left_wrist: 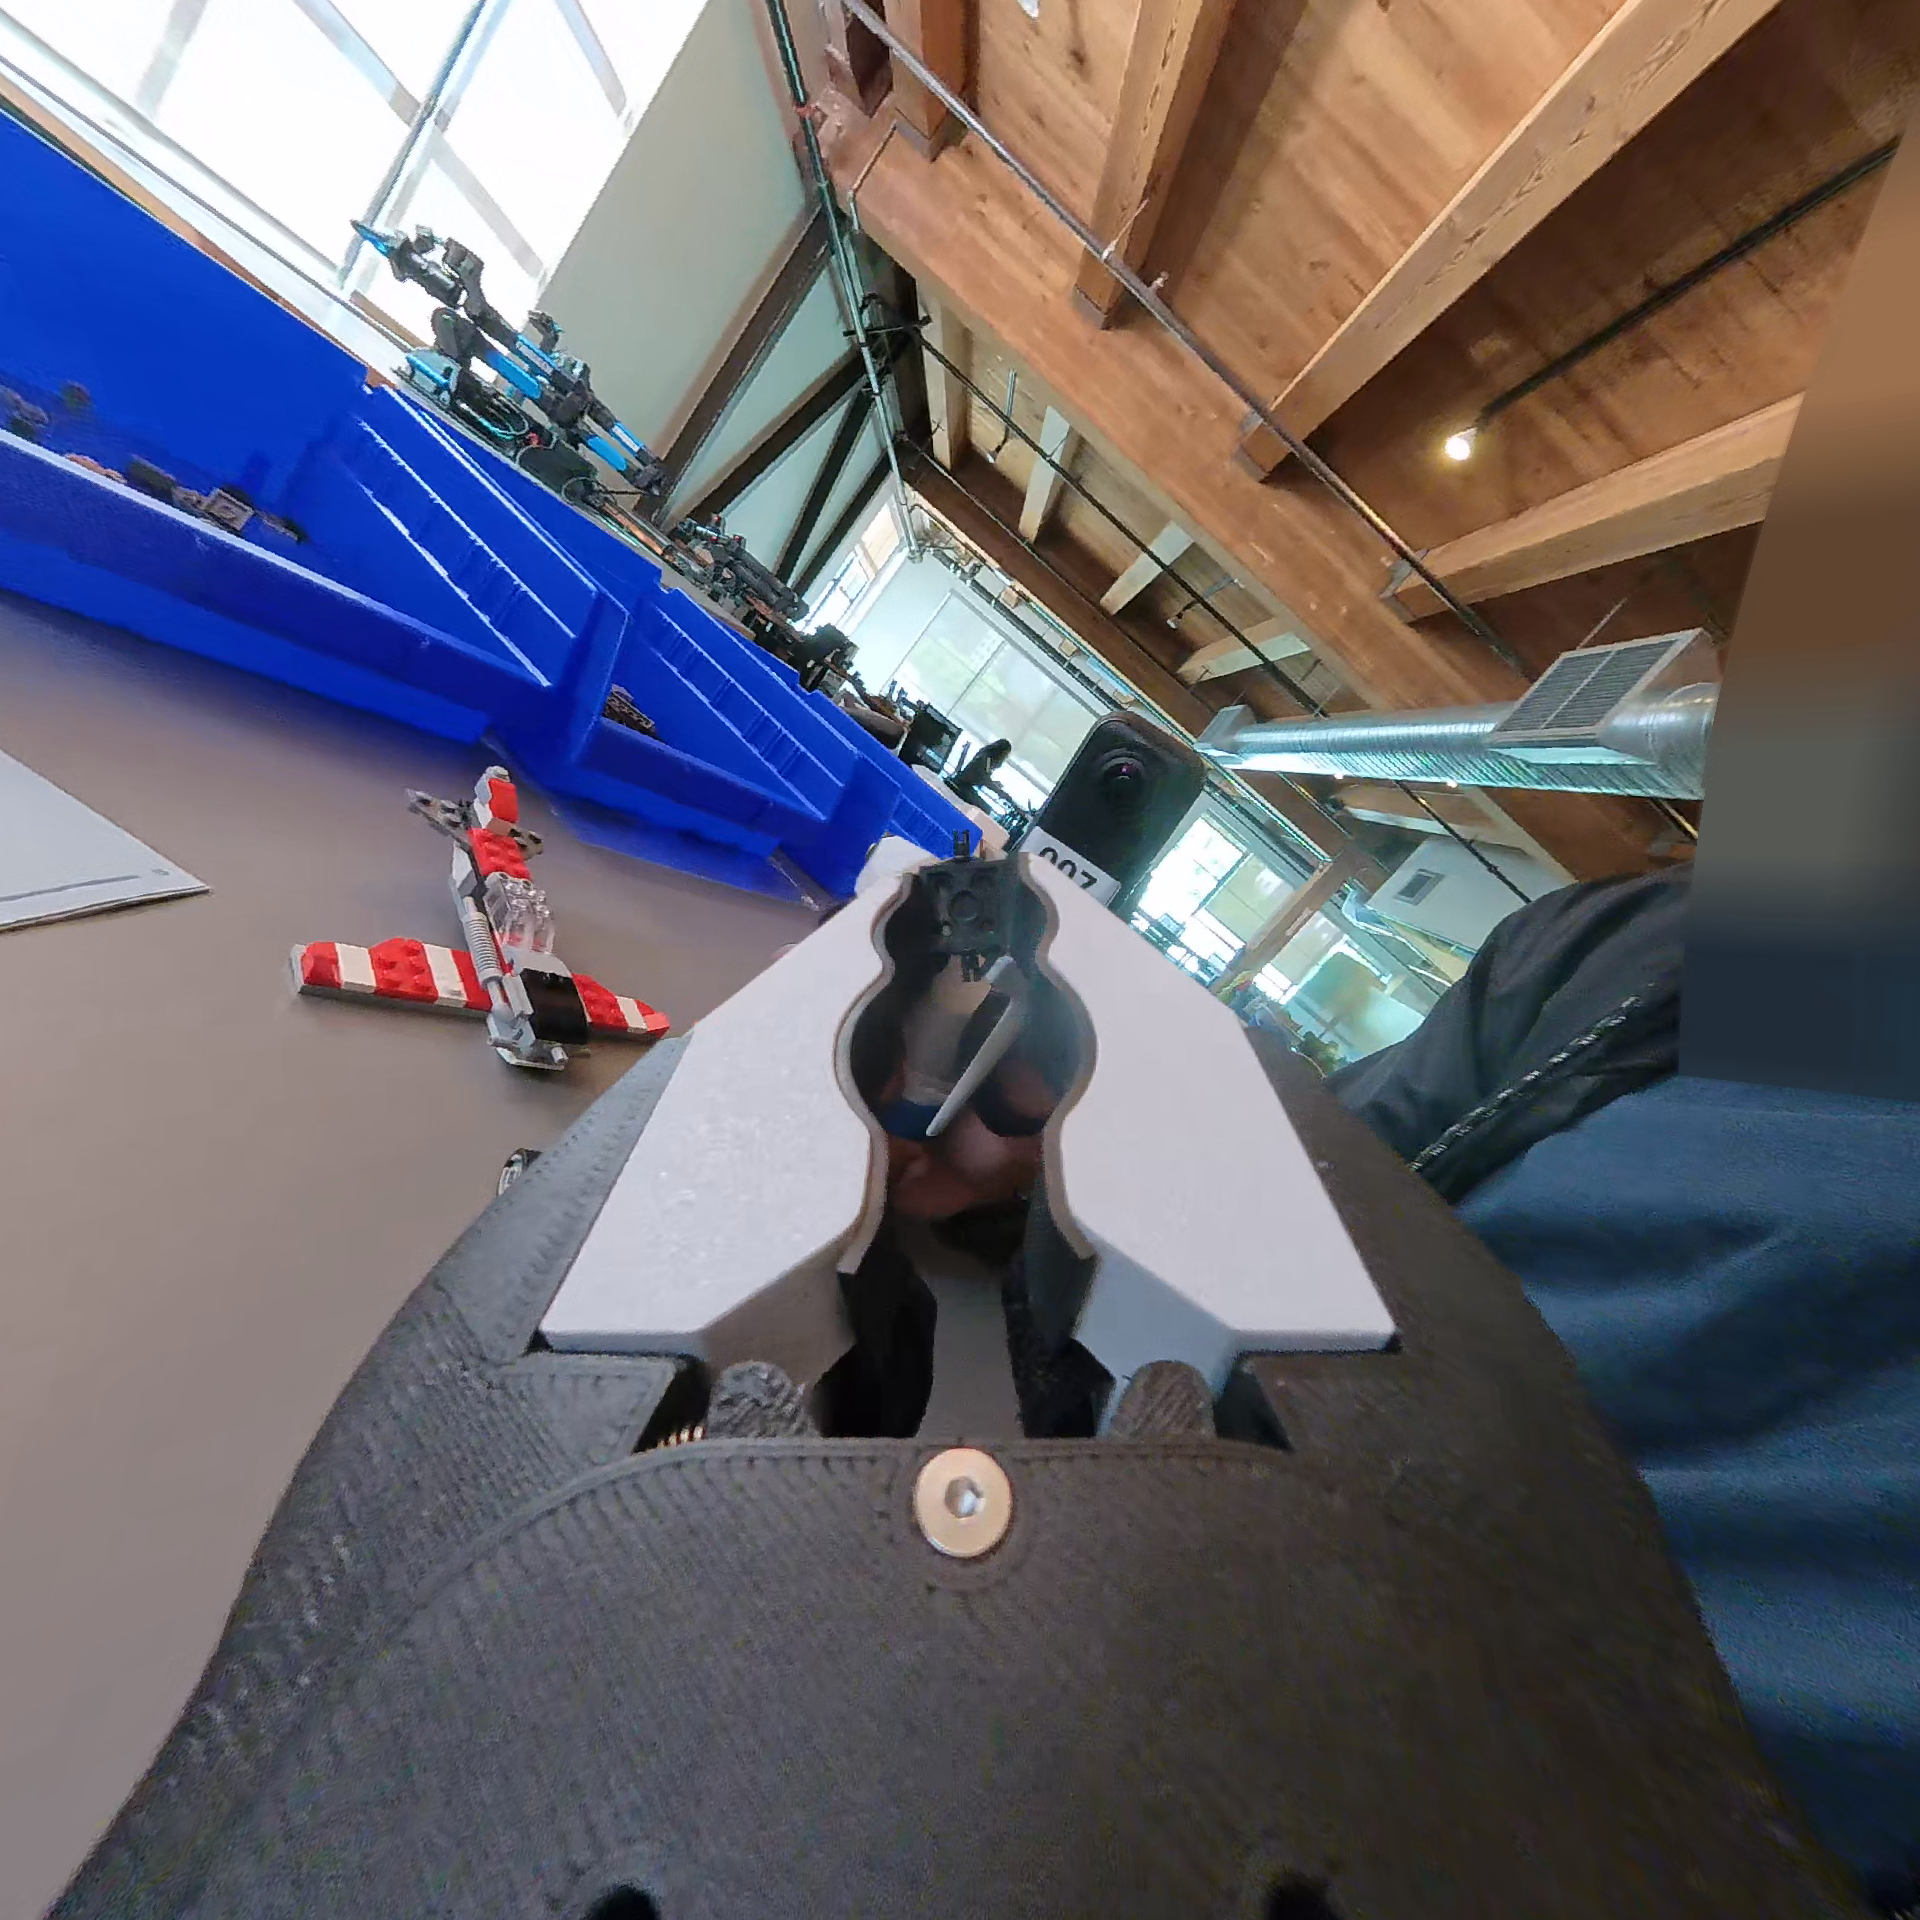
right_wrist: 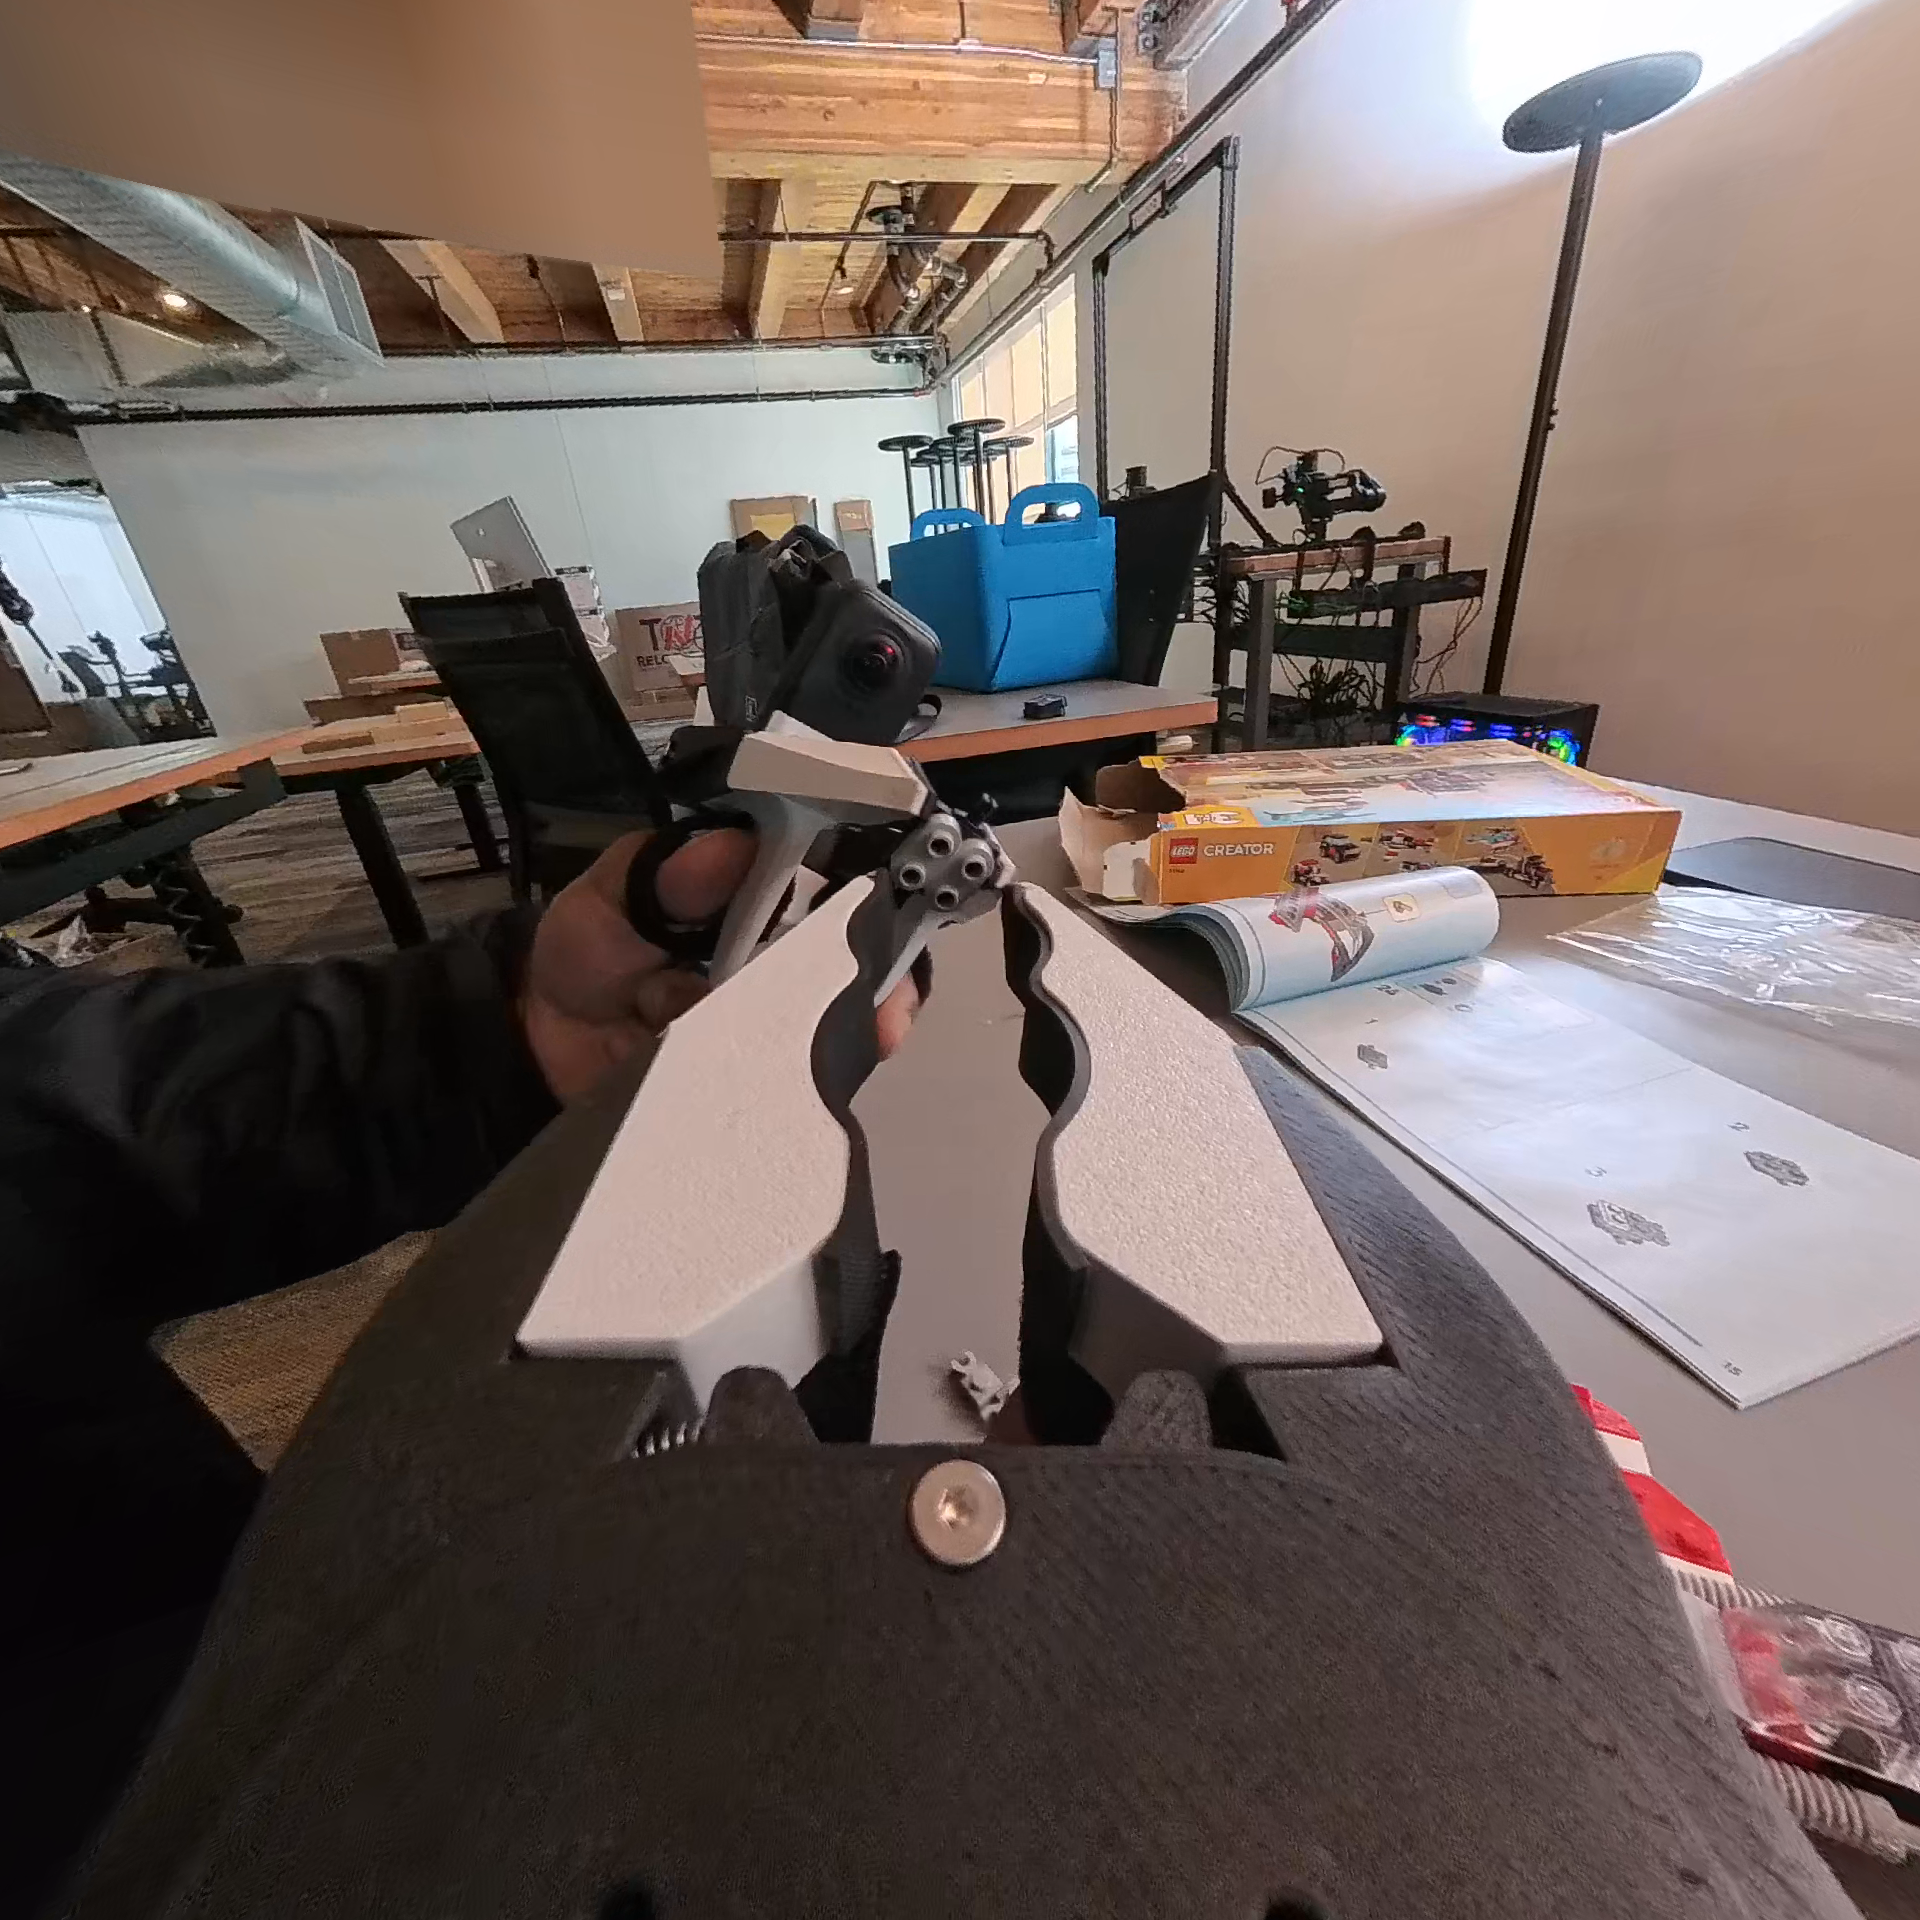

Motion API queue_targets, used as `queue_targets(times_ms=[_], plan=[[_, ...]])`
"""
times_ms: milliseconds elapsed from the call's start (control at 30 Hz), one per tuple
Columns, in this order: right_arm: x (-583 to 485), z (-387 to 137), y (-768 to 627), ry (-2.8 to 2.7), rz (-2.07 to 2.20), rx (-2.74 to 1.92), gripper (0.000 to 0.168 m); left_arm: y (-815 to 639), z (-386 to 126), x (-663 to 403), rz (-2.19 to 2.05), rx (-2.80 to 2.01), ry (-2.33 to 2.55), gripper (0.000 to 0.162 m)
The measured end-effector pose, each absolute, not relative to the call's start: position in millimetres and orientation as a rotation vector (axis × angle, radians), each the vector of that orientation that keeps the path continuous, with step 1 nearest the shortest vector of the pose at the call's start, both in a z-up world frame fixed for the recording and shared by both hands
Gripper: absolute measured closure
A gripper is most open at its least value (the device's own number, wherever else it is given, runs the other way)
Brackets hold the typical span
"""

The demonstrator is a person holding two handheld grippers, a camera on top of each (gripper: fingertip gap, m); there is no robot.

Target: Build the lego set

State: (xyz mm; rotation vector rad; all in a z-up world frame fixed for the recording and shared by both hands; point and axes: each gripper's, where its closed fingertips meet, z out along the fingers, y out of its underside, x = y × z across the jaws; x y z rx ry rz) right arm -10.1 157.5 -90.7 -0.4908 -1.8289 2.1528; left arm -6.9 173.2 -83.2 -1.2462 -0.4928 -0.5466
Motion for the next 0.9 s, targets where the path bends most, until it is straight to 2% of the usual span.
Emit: queue_targets(times_ms=[300, 467, 733, 900], plan=[[-8, -88, 158, -1.816, 2.158, -0.470, 0.148, 172, -81, -5, -0.563, -1.238, -0.486, 0.145], [-8, -87, 160, -1.775, 2.043, -0.407, 0.150, 167, -82, -9, -0.558, -1.232, -0.514, 0.145], [-8, -92, 159, -1.708, 1.716, -0.232, 0.143, 159, -89, -14, -0.521, -1.283, -0.566, 0.144], [-6, -93, 157, -1.711, 1.696, -0.206, 0.144, 163, -97, -12, -0.560, -1.312, -0.586, 0.145]])
